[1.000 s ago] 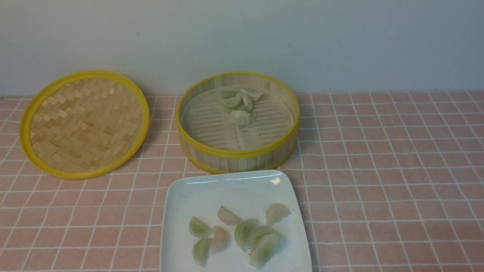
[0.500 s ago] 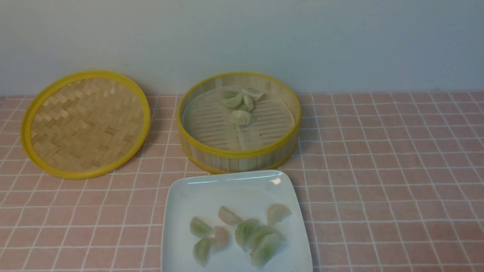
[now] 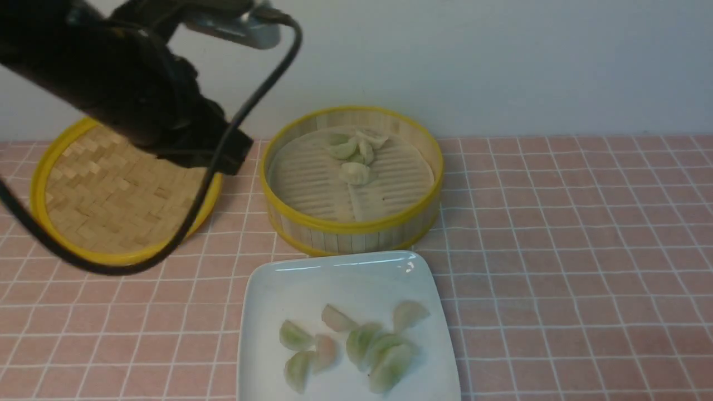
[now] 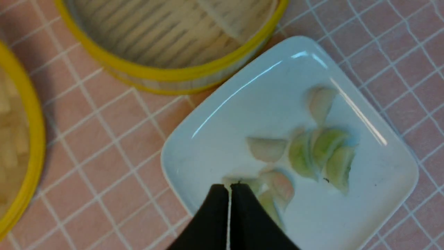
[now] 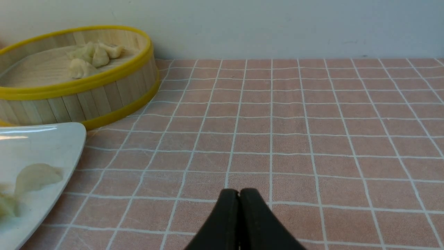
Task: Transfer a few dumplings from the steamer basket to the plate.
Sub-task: Use the left arm to grab a dumpling from the steamer
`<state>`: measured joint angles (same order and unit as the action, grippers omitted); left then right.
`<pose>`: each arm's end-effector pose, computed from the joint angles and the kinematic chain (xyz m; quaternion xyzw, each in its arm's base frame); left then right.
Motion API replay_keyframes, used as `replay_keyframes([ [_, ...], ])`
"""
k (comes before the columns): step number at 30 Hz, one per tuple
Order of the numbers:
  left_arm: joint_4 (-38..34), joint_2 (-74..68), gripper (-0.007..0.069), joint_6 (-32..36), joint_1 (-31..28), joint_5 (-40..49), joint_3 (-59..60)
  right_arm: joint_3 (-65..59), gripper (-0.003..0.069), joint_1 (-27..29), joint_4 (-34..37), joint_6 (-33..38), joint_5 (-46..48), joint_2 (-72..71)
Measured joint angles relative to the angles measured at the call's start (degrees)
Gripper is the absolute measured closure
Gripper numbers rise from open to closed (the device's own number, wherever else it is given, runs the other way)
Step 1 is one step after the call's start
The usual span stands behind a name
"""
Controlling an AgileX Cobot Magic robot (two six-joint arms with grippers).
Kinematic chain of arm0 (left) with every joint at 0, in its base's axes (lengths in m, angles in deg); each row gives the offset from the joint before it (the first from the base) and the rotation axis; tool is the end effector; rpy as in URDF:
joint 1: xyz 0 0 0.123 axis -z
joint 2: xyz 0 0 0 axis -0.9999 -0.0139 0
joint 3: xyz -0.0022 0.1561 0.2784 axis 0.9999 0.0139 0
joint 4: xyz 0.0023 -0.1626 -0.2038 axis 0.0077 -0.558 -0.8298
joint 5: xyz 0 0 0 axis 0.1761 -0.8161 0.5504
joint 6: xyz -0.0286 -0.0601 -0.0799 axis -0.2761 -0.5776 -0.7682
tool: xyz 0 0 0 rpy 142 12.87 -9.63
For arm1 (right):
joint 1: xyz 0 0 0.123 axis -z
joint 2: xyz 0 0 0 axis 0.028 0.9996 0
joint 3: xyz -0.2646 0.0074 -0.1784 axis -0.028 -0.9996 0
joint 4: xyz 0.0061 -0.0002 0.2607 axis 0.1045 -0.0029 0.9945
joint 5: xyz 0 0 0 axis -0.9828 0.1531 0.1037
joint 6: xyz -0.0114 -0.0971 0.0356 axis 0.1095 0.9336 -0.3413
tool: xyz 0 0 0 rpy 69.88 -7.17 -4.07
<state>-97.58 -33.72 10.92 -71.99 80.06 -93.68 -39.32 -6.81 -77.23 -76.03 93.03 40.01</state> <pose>0.3120 -0.1252 0.3944 0.2868 0.9103 -0.1361 0.2656 0.0385 0.0074 0.1673 -0.0114 0.8067 0.0681 0.5869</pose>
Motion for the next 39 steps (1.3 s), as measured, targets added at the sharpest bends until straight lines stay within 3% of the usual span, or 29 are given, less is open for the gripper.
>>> replay_keyframes([
  [6,-0.95,-12.98,0.0631,4.55,4.06,-1.36,-13.11,0.0,0.0673,0.0,0.0,0.0,0.0,0.0],
  [18,-0.83,-38.51,0.0631,6.27,4.22,-4.91,-35.71,0.0,0.0673,0.0,0.0,0.0,0.0,0.0],
  [31,-0.95,-51.15,0.0627,6.27,1.63,-13.06,-43.05,0.0,0.0673,0.0,0.0,0.0,0.0,0.0],
  [36,-0.95,-52.42,0.0547,9.41,1.49,-14.12,-43.11,0.0,0.0673,0.0,0.0,0.0,0.0,0.0],
  [39,-1.22,-53.15,0.044,12.02,1.49,-14.64,-43.11,0.0,0.0673,0.0,0.0,0.0,0.0,0.0],
])
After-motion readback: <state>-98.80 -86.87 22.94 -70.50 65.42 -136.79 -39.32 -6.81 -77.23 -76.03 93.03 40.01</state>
